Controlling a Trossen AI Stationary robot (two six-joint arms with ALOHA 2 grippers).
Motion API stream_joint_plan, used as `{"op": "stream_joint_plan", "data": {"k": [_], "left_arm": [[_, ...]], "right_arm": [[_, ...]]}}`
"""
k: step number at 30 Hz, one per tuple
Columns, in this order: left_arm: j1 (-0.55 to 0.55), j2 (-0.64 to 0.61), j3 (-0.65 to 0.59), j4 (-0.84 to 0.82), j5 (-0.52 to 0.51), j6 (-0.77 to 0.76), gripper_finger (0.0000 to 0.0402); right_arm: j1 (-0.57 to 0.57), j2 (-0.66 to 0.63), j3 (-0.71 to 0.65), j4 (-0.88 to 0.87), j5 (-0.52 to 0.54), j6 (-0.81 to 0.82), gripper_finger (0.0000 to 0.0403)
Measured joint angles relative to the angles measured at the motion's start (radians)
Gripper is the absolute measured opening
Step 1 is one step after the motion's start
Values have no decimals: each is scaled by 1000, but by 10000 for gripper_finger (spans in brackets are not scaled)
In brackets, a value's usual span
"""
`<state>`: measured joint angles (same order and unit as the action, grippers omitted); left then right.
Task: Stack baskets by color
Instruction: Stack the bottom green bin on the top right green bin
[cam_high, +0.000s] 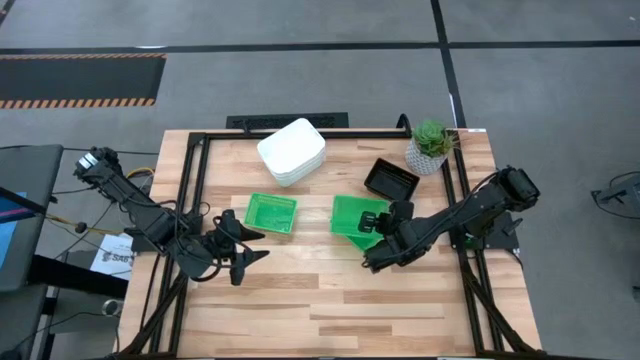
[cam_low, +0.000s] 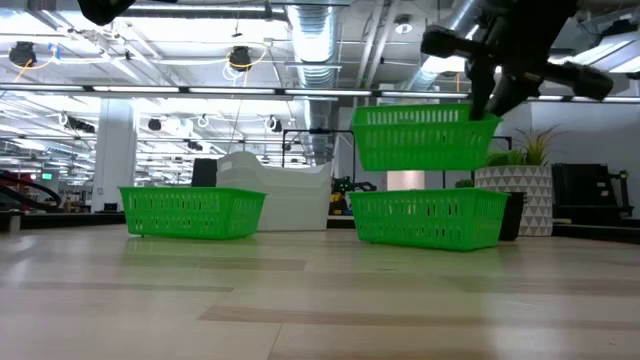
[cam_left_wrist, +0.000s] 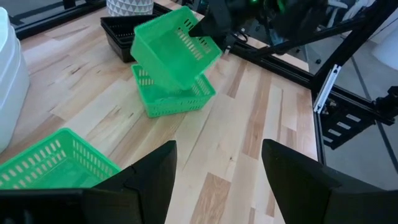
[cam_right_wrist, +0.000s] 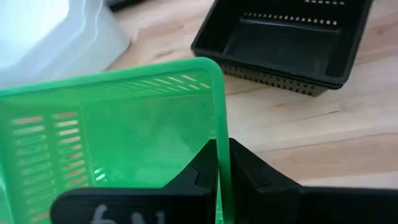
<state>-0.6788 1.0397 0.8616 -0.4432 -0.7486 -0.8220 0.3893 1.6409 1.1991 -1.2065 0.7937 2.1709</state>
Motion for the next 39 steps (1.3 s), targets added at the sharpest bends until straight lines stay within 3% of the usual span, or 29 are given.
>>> {"op": "stream_joint_plan", "data": {"k": [3, 11, 25, 30, 39], "left_arm": [[0, 0, 0, 0, -10, -23, 224], [0, 0, 0, 1, -18, -58, 224], [0, 0, 0, 1, -18, -62, 224], [0, 0, 0, 1, -18, -62, 224], [0, 0, 0, 0, 11, -62, 224]], "right_arm": [[1, 0, -40, 30, 38, 129, 44], [-6, 0, -130, 226, 41, 128, 44], [-4, 0, -131, 133, -91, 108, 56], [-4, 0, -131, 113, -91, 105, 93], [48, -10, -100, 48, -90, 20, 203]]}}
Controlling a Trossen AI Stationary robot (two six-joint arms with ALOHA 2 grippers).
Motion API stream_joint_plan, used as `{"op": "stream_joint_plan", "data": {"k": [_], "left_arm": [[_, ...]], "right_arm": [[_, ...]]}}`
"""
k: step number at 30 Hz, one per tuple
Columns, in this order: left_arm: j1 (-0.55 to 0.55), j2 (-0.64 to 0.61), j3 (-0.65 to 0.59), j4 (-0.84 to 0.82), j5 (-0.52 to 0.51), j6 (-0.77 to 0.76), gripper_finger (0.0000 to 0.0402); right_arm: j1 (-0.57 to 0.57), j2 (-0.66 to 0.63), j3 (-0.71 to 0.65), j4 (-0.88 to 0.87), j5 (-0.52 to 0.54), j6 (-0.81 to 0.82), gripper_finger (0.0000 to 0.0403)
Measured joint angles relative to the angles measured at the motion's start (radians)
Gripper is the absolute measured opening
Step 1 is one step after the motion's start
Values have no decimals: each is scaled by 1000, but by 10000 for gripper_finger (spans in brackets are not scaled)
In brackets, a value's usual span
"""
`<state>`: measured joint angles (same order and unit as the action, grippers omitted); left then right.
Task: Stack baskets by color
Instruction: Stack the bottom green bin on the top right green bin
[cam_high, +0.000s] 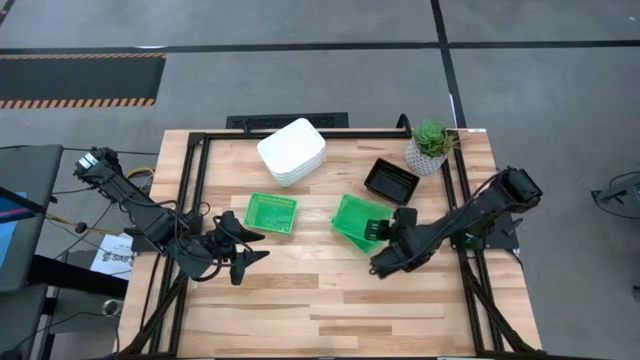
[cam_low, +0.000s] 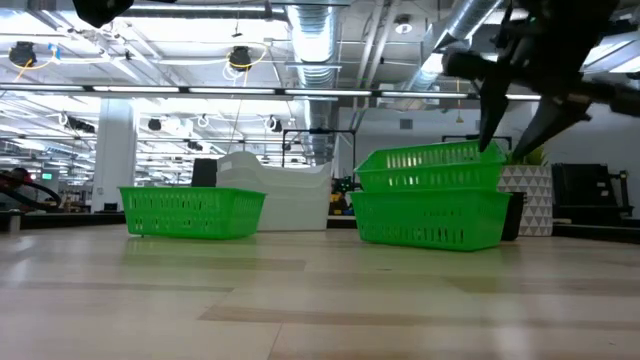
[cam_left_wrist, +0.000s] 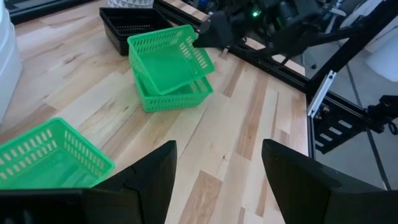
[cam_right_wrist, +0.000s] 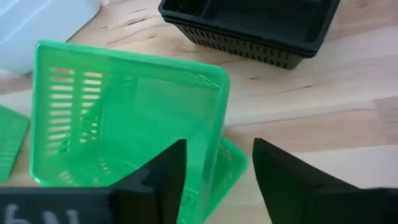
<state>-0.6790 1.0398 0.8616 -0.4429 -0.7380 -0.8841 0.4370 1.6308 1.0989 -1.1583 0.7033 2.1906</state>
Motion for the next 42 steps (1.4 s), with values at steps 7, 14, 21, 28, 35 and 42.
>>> {"op": "stream_joint_plan", "data": {"k": [7, 14, 21, 28, 35, 42], "left_arm": [[0, 0, 0, -8, 19, 0, 224], [0, 0, 0, -12, 24, -18, 224], [0, 0, 0, -12, 26, -43, 224], [0, 0, 0, -12, 25, -46, 224], [0, 0, 0, -12, 25, -46, 224], [0, 0, 0, -15, 25, -45, 224]], "right_arm": [[28, 1, 80, -179, -46, -55, 232], [14, 1, 114, -214, -58, -226, 226], [-31, 1, 114, -174, -114, -228, 228], [-47, 10, 108, -168, -130, -228, 218], [-68, 25, 43, -38, -133, -227, 203], [-68, 26, 38, -10, -130, -228, 146]]}}
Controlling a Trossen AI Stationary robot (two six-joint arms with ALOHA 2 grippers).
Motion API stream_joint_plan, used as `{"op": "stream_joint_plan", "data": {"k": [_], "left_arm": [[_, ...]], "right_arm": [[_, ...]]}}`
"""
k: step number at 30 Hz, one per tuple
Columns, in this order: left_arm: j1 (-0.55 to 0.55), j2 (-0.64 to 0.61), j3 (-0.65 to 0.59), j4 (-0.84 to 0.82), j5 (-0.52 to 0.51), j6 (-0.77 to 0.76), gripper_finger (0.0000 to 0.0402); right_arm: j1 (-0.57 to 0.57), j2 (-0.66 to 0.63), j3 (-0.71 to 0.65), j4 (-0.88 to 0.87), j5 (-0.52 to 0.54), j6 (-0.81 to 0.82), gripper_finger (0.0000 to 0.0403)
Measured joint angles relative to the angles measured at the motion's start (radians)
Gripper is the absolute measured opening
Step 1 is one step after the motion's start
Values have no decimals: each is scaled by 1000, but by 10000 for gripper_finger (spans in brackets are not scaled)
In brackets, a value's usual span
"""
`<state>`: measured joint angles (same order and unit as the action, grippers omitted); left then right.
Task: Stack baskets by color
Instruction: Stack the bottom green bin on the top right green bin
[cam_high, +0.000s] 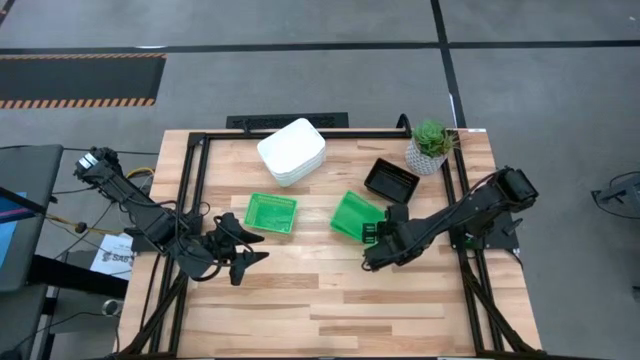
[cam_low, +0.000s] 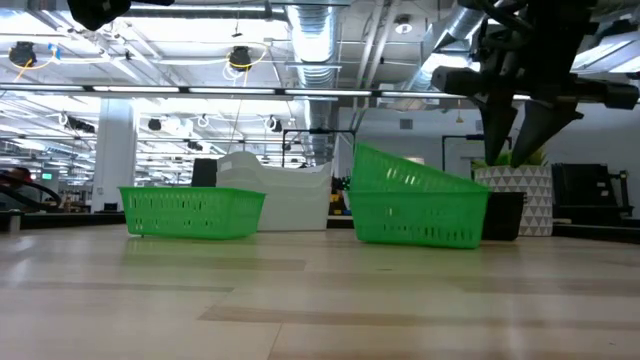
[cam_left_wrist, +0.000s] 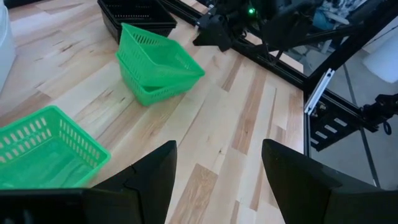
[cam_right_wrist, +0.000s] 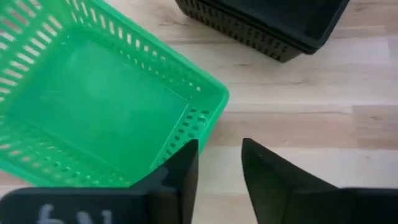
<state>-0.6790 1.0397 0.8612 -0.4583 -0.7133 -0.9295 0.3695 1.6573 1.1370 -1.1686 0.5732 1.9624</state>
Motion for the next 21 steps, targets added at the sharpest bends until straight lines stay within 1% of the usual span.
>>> {"op": "stream_joint_plan", "data": {"k": [4, 7, 11, 14, 18, 19, 21], "left_arm": [[0, 0, 0, 0, 0, 3, 224], [0, 0, 0, 0, 4, 4, 224], [25, 0, 0, 8, 38, 4, 224], [52, 0, 0, 11, 74, 3, 224], [75, 0, 0, -3, 118, 33, 224], [81, 0, 0, -20, 124, 40, 224], [90, 0, 0, -59, 126, 34, 224]], "right_arm": [[7, 0, 22, 0, 10, -48, 120], [18, 0, 73, -3, 63, -123, 114], [1, -1, 180, 31, 160, -336, 113], [-59, -2, 212, 146, 226, -525, 112], [-159, 16, 198, 341, 195, -747, 109], [-180, 32, 188, 390, 186, -779, 108], [-211, 67, 171, 426, 143, -816, 107]]}}
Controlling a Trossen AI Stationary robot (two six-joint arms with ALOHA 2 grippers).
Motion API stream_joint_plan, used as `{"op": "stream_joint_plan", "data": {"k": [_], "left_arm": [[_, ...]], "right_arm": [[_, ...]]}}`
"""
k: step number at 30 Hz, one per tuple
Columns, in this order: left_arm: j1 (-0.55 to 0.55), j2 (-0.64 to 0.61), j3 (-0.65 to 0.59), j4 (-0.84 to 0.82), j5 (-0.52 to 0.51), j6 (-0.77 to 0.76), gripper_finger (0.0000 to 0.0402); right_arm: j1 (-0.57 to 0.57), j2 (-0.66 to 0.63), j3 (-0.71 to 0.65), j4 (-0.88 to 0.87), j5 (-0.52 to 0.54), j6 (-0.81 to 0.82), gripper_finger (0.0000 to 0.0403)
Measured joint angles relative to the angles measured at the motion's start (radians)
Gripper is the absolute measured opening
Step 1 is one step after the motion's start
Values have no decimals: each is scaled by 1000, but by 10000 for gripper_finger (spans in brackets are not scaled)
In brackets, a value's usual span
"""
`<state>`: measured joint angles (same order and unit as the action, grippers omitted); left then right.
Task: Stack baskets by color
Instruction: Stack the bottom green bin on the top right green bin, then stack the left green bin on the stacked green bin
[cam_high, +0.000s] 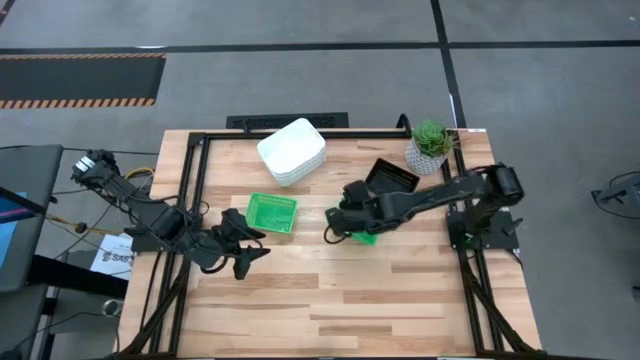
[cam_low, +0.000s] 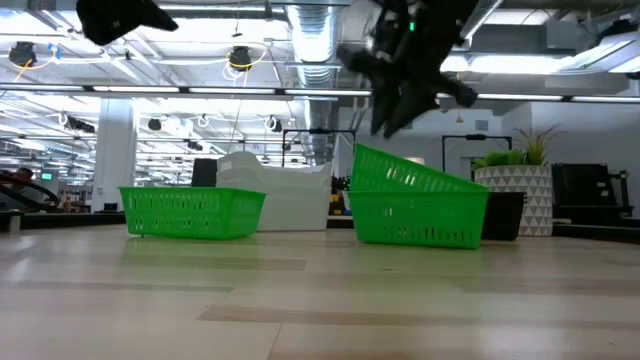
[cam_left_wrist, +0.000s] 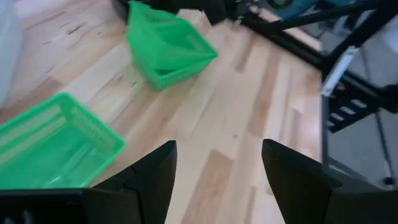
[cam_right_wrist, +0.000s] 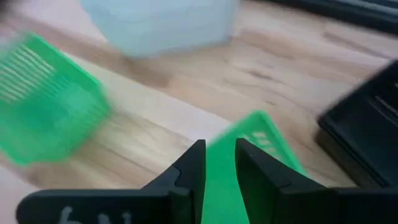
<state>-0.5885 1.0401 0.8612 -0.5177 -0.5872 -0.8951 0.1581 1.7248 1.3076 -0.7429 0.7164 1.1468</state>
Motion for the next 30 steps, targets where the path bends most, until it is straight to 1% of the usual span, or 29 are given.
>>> {"op": "stream_joint_plan", "data": {"k": [3, 6, 12, 15, 19, 24, 27, 30], "left_arm": [[9, 0, 0, -64, 2, -26, 224], [11, 0, 0, -111, -4, -44, 224], [11, 0, 0, -174, -51, -53, 224], [27, -1, -6, -230, -75, -42, 224], [126, -10, -71, -253, -30, -117, 224], [287, -9, -189, -185, 67, -96, 224], [379, -9, -234, -187, 96, -83, 224], [438, -14, -251, -182, 131, -67, 224]], "right_arm": [[-36, 57, -3, 18, -53, -4, 107], [-45, 114, -5, 16, -102, -7, 107], [-35, 124, -4, 27, -97, -4, 107], [-17, 78, 3, 22, -67, -5, 107], [29, -6, 16, 20, -57, -28, 107], [101, -84, 16, 20, -22, -28, 107], [138, -98, 16, 20, -3, -4, 108], [164, -85, 16, 35, 10, -2, 108]]}}
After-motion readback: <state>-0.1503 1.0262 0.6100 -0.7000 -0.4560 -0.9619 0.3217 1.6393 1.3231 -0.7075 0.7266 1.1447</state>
